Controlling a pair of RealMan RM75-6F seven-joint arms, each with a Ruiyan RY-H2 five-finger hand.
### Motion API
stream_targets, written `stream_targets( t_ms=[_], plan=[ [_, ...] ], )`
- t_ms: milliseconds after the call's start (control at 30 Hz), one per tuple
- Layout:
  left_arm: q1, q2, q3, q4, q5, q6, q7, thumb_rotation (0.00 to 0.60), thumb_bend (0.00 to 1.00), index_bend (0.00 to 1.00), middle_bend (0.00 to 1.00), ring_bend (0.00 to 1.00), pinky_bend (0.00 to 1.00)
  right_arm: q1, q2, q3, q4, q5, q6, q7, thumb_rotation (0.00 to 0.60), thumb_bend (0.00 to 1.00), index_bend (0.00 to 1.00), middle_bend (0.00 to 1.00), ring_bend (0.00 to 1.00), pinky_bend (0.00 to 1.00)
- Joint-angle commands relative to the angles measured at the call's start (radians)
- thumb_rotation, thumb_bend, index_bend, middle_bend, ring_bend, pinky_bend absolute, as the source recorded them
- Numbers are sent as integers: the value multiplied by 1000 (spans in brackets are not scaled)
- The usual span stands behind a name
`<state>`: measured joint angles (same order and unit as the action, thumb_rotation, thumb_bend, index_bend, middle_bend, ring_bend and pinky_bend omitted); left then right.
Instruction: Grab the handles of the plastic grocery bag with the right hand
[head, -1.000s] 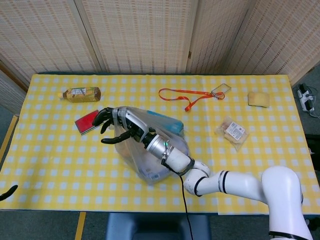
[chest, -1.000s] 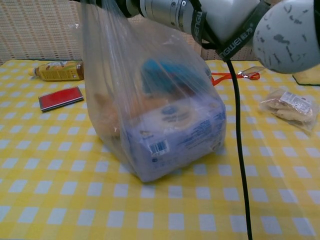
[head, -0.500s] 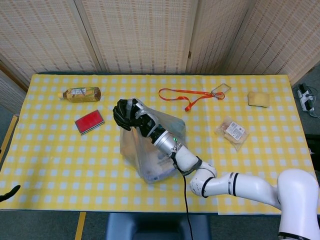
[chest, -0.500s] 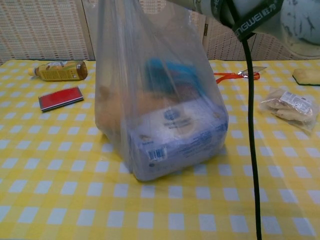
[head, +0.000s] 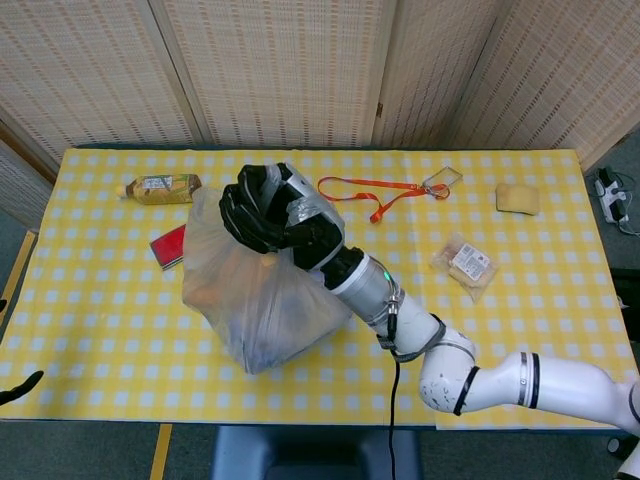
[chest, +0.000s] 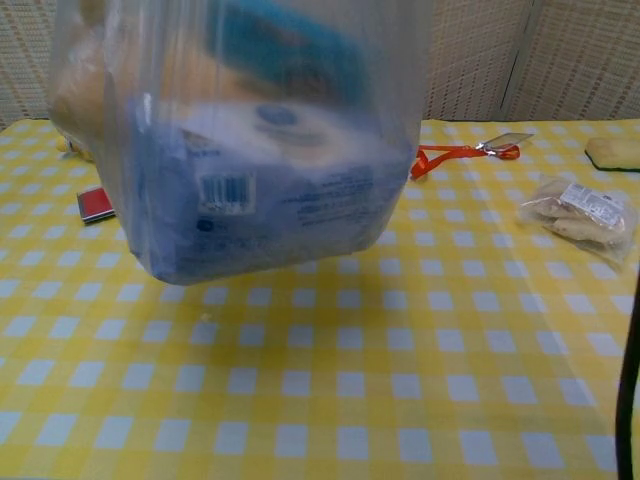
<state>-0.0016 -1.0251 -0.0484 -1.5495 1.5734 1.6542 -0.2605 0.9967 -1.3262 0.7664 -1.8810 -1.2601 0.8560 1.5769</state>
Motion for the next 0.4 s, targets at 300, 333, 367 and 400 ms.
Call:
stream_targets(
  t_ms=[300, 333, 367, 400],
  plan=[
    [-9, -7, 4, -9, 3, -18, 29, 600, 169, 0, 0, 0, 0, -48, 76, 26, -78, 69, 9, -71, 600, 470, 722, 771, 682, 885],
    [-10, -8, 4, -10, 4, -19, 33, 600, 169, 0, 0, 0, 0, -47, 74, 22, -73, 68, 5, -68, 600, 470, 722, 771, 681, 885],
    [-11, -9, 5, -11, 4, -21, 36, 600, 169, 0, 0, 0, 0, -49, 72, 18, -68, 62, 3, -61, 600, 470, 722, 771, 681, 885],
    [-11, -9, 5, -12, 5, -22, 38, 600, 169, 0, 0, 0, 0, -51, 70, 14, -65, 56, 3, -56, 600, 470, 722, 771, 681, 885]
  ],
)
